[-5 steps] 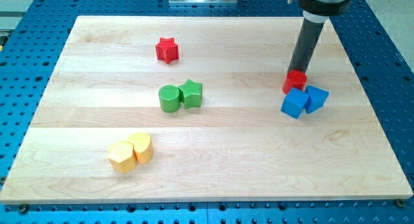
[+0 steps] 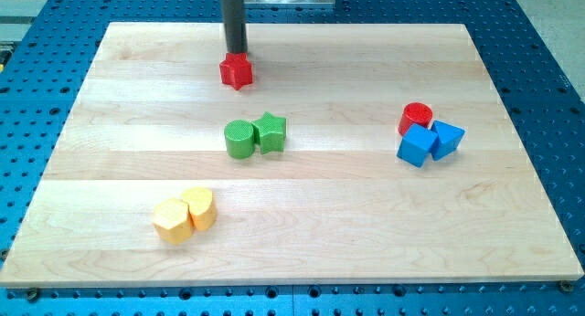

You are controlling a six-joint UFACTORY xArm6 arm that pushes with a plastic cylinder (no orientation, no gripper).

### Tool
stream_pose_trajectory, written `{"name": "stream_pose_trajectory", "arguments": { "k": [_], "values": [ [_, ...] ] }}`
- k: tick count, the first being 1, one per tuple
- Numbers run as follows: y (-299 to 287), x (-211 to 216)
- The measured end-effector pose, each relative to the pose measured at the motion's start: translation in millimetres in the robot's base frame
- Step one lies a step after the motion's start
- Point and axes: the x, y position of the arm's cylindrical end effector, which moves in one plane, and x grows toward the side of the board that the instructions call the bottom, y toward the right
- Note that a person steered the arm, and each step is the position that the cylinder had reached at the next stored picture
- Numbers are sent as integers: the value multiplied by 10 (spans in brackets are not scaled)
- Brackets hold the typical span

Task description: Place the red star at the top right of the green star

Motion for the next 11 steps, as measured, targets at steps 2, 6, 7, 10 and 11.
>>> {"name": "stream_pose_trajectory", "arguments": {
  "k": [2,6,7,10,11],
  "values": [
    [106,302],
    [76,696],
    [883,871],
    [1185,1014],
    [910,981]
  ]
}}
